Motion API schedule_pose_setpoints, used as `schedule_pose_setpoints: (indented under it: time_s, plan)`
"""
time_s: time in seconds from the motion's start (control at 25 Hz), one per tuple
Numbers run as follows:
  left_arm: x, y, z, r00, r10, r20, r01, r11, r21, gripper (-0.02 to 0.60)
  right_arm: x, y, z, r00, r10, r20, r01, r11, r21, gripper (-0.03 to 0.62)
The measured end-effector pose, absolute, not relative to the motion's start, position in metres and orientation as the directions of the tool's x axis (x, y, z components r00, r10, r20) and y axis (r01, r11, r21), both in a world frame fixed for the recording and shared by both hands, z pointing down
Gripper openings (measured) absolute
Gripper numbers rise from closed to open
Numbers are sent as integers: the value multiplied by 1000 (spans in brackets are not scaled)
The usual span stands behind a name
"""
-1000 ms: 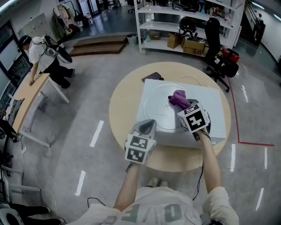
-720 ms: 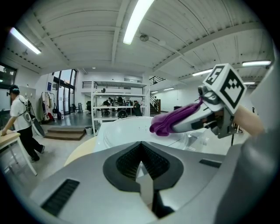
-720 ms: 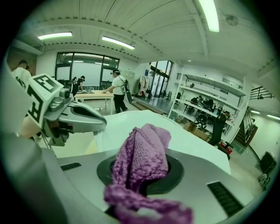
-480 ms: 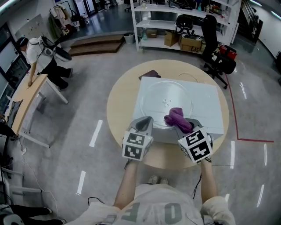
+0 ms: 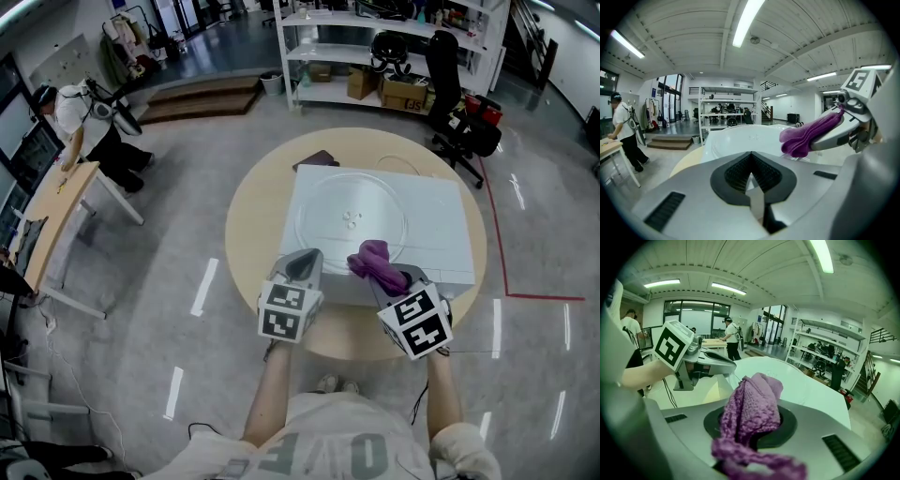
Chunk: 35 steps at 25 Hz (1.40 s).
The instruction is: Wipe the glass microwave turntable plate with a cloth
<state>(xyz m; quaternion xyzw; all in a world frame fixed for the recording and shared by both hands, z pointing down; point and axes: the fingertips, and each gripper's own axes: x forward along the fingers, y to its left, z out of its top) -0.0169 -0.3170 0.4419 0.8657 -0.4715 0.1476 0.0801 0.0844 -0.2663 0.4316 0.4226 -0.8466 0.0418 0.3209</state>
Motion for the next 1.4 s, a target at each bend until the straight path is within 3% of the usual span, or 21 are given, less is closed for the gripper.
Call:
schedule_pose_setpoints:
  time_s: [0.28,0.64,1.4]
  plan:
    - [-14,-317,445,519,-786,337,-835,-550,3,3,105,-350,387,-404,-780,478,-816,544,196,48]
    - [-11,-316,447,522,-780,344,-831,-556,1,3,134,-462,409,-292,-766,573,-848,484,215,48]
    - [-11,-318,444,521,-783,340,-831,-556,-4,3,129,-422,423,-324,-727,605,-819,535,205,48]
